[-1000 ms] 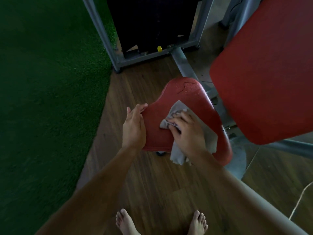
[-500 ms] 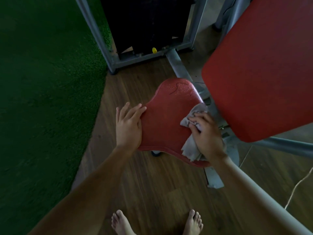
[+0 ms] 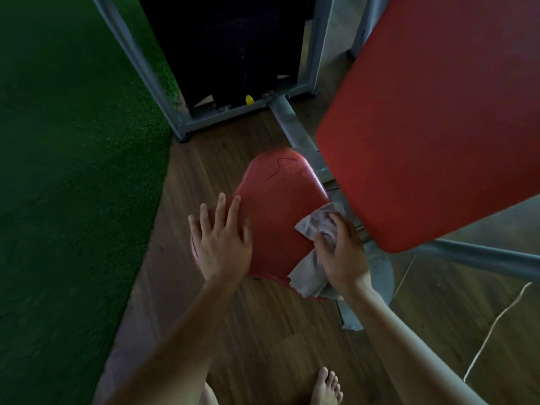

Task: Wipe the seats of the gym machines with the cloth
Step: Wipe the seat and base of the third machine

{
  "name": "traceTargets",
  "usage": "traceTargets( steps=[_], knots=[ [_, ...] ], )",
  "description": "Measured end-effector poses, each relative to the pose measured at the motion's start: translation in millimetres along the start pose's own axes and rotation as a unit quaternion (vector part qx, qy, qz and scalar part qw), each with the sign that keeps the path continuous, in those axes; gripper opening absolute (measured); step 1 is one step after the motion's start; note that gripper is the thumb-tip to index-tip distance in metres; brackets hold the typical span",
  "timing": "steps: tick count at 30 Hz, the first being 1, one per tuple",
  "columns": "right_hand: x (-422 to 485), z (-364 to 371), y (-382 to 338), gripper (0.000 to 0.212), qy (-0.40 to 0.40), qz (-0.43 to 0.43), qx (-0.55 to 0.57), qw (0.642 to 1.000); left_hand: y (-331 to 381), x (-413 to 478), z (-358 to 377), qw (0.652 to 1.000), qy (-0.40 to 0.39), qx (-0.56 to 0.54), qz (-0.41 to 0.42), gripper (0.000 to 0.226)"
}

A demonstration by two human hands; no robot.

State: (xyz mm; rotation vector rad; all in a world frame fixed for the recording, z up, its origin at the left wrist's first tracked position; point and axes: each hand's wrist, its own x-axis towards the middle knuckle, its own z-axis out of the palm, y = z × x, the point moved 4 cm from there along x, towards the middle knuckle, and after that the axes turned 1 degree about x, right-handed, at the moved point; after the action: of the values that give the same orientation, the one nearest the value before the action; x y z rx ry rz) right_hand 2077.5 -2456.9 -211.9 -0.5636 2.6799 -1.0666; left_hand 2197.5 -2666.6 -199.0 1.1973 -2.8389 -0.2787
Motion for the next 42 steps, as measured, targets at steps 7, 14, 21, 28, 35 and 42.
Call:
traceTargets(
  steps=[7,14,21,28,35,42],
  knots=[
    [17,14,-13,0.064,0.012,-0.008,-0.044,0.999,-10,9,3,1.000,-0.003,0.015,0.010,0.057],
    [43,15,-12,0.065,-0.031,0.045,0.006,0.998,-9,13,4,0.999,-0.038,0.028,0.003,0.058],
    [3,-9,16,0.059,-0.026,0.037,0.005,0.999,-14,29,-1,0.987,-0.078,0.071,0.118,0.064],
    [34,11,-2,0.062,-0.038,0.082,-0.028,0.995,-18,26,-2,0.990,-0.039,0.016,0.133,0.064],
    [17,1,6,0.057,-0.075,0.096,0.010,0.993,-20,27,-1,0.991,-0.030,0.011,0.129,0.063],
    [23,6,5,0.050,-0.037,0.097,-0.030,0.994,-20,28,1,0.992,-0.032,0.008,0.121,0.064]
  ],
)
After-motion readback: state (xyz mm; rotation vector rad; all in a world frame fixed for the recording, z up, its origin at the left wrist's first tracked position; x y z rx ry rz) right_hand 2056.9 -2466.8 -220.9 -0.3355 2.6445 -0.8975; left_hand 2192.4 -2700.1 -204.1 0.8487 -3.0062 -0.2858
